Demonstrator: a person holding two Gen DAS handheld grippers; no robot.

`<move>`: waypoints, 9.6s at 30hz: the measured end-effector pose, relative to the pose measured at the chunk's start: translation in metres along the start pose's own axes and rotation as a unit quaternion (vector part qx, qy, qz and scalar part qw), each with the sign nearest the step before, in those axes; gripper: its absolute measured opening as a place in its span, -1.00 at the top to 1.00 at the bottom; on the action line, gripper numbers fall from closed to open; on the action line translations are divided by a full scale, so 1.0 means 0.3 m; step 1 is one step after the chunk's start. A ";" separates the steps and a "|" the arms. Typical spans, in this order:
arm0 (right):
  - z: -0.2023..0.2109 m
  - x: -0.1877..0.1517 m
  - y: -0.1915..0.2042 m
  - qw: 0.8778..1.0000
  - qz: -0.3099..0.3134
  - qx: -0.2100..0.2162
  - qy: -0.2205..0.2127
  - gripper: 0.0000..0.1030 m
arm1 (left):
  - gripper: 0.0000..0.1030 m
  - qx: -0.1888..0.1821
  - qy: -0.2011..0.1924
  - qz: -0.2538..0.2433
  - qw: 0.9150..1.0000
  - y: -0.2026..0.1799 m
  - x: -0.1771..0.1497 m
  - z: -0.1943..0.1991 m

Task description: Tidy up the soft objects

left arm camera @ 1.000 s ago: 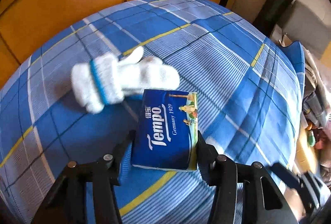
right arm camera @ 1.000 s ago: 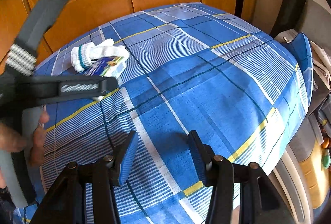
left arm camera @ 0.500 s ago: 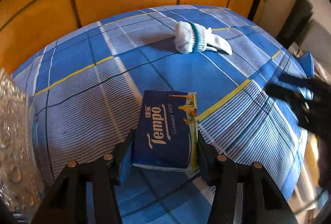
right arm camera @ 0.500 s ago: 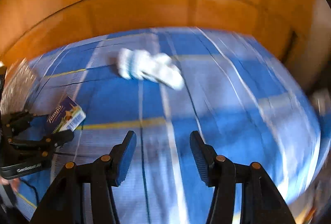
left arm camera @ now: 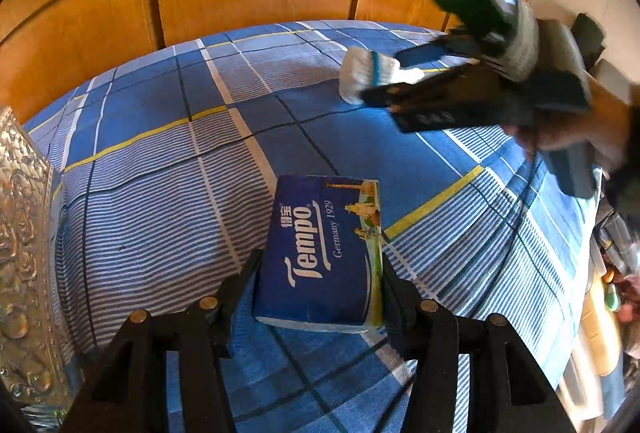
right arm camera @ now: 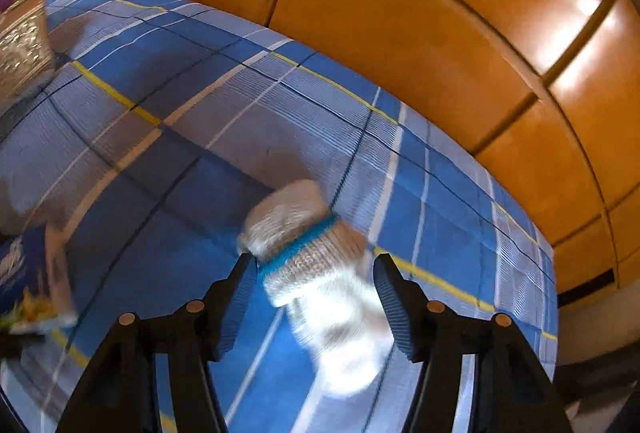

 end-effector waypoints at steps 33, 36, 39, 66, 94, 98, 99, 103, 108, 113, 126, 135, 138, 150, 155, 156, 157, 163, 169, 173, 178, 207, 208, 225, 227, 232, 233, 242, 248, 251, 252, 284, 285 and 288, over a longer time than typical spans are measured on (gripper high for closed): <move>0.151 -0.280 0.128 0.967 -0.232 0.101 0.034 0.29 | -0.01 0.025 0.008 0.044 0.999 0.070 0.212 0.096; 0.146 -0.271 0.132 0.966 -0.236 0.093 0.041 0.28 | -0.02 0.035 -0.002 0.067 0.997 0.128 0.294 0.146; 0.147 -0.268 0.134 0.967 -0.237 0.085 0.042 0.28 | -0.02 0.056 -0.018 0.082 0.995 0.207 0.384 0.196; 0.147 -0.264 0.149 0.967 -0.245 0.052 0.047 0.29 | -0.02 0.232 -0.079 0.301 0.922 1.232 0.033 0.886; 0.157 -0.255 0.175 0.968 -0.242 0.000 0.061 0.30 | -0.02 0.271 -0.066 0.447 0.850 1.051 -0.984 0.976; 0.156 -0.254 0.177 0.968 -0.243 -0.003 0.065 0.30 | -0.06 0.261 -0.064 0.440 0.857 1.054 -0.956 0.935; 0.157 -0.254 0.178 0.968 -0.244 -0.004 0.065 0.30 | -0.18 0.258 -0.064 0.439 0.858 1.055 -0.945 0.924; 0.155 -0.255 0.177 0.966 -0.250 -0.007 0.065 0.30 | -0.38 0.268 -0.066 0.421 0.864 1.063 -0.897 0.906; 0.153 -0.254 0.175 0.965 -0.254 -0.010 0.065 0.30 | -0.45 0.289 -0.076 0.413 0.860 1.066 -0.889 0.935; 0.153 -0.250 0.176 0.964 -0.257 -0.011 0.066 0.30 | -0.47 0.311 -0.094 0.398 0.858 1.054 -0.866 0.986; 0.135 -0.214 0.161 0.961 -0.267 -0.003 0.076 0.32 | -0.51 0.323 -0.127 0.368 0.863 1.005 -0.808 1.056; 0.098 -0.132 0.152 0.953 -0.288 0.037 0.081 0.36 | -0.51 0.320 -0.125 0.356 0.869 0.983 -0.791 1.053; 0.083 -0.082 0.166 0.952 -0.288 0.053 0.084 0.37 | -0.51 0.322 -0.126 0.352 0.870 0.978 -0.788 1.055; 0.201 0.314 0.233 0.967 -0.231 0.104 0.036 0.37 | -0.51 0.322 -0.117 0.346 0.873 0.982 -0.787 1.041; 0.330 0.535 0.318 0.972 -0.189 0.137 -0.008 0.37 | -0.51 0.320 -0.116 0.347 0.874 0.983 -0.792 1.037; 0.366 0.583 0.352 0.973 -0.176 0.147 -0.019 0.37 | -0.51 0.320 -0.116 0.347 0.874 0.983 -0.794 1.037; 0.388 0.615 0.376 0.974 -0.166 0.152 -0.026 0.37 | -0.51 0.319 -0.116 0.347 0.874 0.982 -0.796 1.037; 0.523 0.786 0.596 0.972 -0.101 0.203 -0.055 0.37 | -0.51 0.317 -0.116 0.346 0.875 0.975 -0.799 1.040; 0.635 0.850 0.831 0.962 -0.047 0.260 -0.074 0.37 | -0.51 0.319 -0.118 0.346 0.874 0.972 -0.806 1.052; 0.715 0.835 0.962 0.950 -0.010 0.301 -0.083 0.37 | -0.51 0.321 -0.121 0.349 0.872 0.973 -0.814 1.063; 0.780 0.761 1.083 0.936 0.025 0.341 -0.080 0.37 | -0.51 0.322 -0.128 0.354 0.868 0.978 -0.825 1.082; 0.519 0.678 1.657 0.956 0.179 0.230 -0.032 0.37 | -0.51 0.322 -0.129 0.378 0.858 1.020 -0.860 1.081; 0.512 0.688 1.661 0.958 0.177 0.225 -0.033 0.37 | -0.51 0.323 -0.130 0.378 0.858 1.022 -0.860 1.082; 0.570 0.666 1.629 0.958 0.143 0.236 -0.071 0.08 | -0.65 0.324 -0.134 0.383 0.854 1.023 -0.862 1.095; 0.593 0.663 1.621 0.958 0.141 0.235 -0.083 0.06 | -0.66 0.325 -0.136 0.383 0.854 1.022 -0.860 1.099; 0.645 0.662 1.593 0.958 0.129 0.231 -0.112 -0.08 | -0.66 0.327 -0.141 0.382 0.853 1.015 -0.857 1.110; 0.657 0.659 1.584 0.958 0.126 0.230 -0.117 -0.08 | -0.66 0.327 -0.141 0.381 0.853 1.013 -0.856 1.111; 0.746 0.586 1.449 0.960 0.072 0.218 -0.164 -0.11 | -0.73 0.328 -0.147 0.364 0.859 0.965 -0.822 1.114; 0.772 0.503 1.358 0.964 0.033 0.193 -0.178 -0.12 | -0.83 0.332 -0.149 0.351 0.863 0.923 -0.801 1.112; 0.779 0.451 1.317 0.967 0.010 0.175 -0.183 -0.20 | -0.98 0.344 -0.151 0.348 0.859 0.904 -0.787 1.117; 0.780 0.437 1.305 0.968 0.005 0.170 -0.185 -0.23 | -0.99 0.348 -0.152 0.348 0.857 0.898 -0.783 1.119; 0.805 0.273 1.183 0.969 -0.080 0.140 -0.188 -0.39 | -0.99 0.365 -0.170 0.343 0.849 0.811 -0.742 1.114; 0.805 0.274 1.185 0.969 -0.079 0.140 -0.188 -0.39 | -0.99 0.367 -0.170 0.343 0.848 0.811 -0.743 1.114; 0.808 0.273 1.187 0.969 -0.078 0.141 -0.190 -0.39 | -0.99 0.368 -0.170 0.344 0.847 0.811 -0.746 1.117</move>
Point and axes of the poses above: each gripper's, at about its wrist camera, not at the fingertips, and z roughly against the way its jaws point, y to its left, x to its top, the point moved 6 cm from there along -z, roughly the way its jaws point, and after that the axes turned 3 degrees about y, right-handed, at the moved point
